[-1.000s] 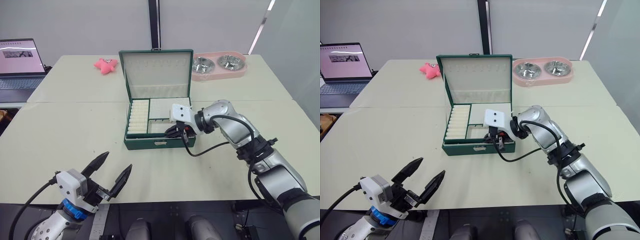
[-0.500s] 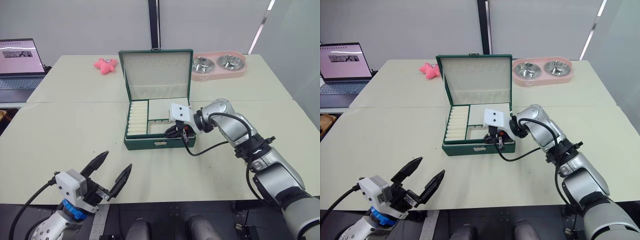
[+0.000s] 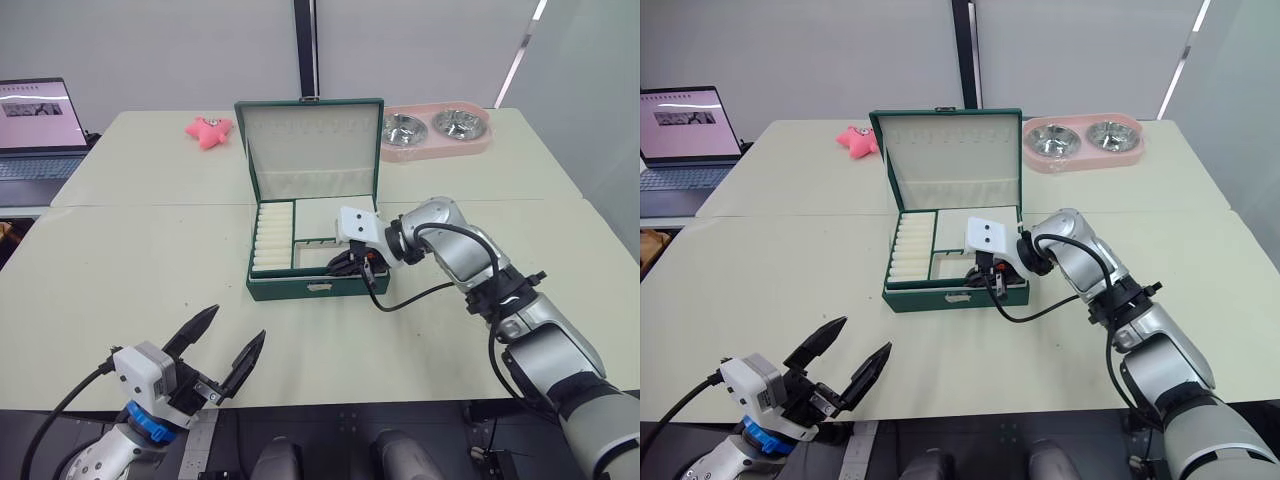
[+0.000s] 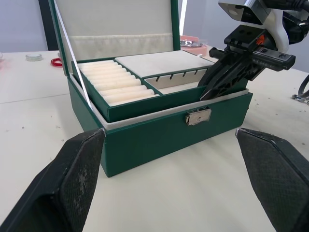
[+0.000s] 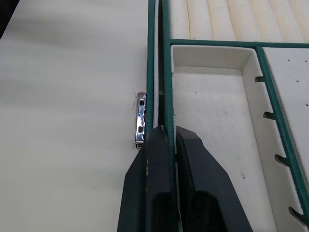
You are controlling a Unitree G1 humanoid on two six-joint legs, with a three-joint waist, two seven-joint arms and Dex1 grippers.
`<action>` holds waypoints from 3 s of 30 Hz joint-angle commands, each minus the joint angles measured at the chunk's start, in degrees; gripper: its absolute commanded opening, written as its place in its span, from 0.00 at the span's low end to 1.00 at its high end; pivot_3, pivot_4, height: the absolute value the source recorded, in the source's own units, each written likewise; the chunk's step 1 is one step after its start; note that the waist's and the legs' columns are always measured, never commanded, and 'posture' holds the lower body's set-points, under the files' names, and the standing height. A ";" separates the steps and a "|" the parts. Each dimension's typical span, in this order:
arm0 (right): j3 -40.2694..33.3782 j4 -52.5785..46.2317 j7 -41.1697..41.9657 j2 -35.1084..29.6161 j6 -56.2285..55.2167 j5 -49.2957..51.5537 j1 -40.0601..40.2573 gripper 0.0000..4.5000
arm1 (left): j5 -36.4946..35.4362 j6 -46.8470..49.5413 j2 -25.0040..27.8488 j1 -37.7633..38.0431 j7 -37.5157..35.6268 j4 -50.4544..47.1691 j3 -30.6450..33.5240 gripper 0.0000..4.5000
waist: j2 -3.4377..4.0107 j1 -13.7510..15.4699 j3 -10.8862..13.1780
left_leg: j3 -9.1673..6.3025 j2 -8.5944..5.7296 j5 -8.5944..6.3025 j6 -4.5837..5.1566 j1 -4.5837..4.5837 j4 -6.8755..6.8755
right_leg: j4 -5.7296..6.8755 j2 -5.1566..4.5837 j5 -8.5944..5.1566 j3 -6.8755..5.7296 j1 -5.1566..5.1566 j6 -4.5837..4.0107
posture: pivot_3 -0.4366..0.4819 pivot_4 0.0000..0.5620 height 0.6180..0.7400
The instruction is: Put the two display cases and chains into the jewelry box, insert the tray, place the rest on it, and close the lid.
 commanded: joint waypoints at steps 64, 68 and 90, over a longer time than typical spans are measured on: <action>-31.85 0.45 -6.91 -13.74 -8.42 14.73 21.37 0.73 | -6.85 7.67 9.08 -10.21 -3.81 10.11 9.24 1.00 | -0.01 1.84 0.01 | -0.05 -0.01 0.00 0.00 -0.04 0.00 | -0.01 0.02 0.00 -0.06 0.03 0.00 | 0.48 0.27 1.00; -36.27 -3.51 -8.36 -17.28 -7.68 16.70 28.62 0.99 | -7.32 9.15 14.17 -13.44 -7.36 16.16 12.49 1.00 | -0.01 1.70 0.01 | -0.01 -0.01 0.00 0.00 -0.02 0.00 | 0.02 0.04 0.00 -0.03 0.03 0.00 | 0.48 0.27 1.00; -56.54 -2.60 -18.20 -22.17 -8.89 21.15 54.24 0.99 | -0.56 5.94 26.75 -30.99 -17.05 46.01 16.95 1.00 | -0.02 1.76 0.01 | -0.01 0.00 0.00 0.00 0.01 -0.01 | 0.01 0.10 0.00 -0.04 0.07 0.01 | 0.48 0.27 1.00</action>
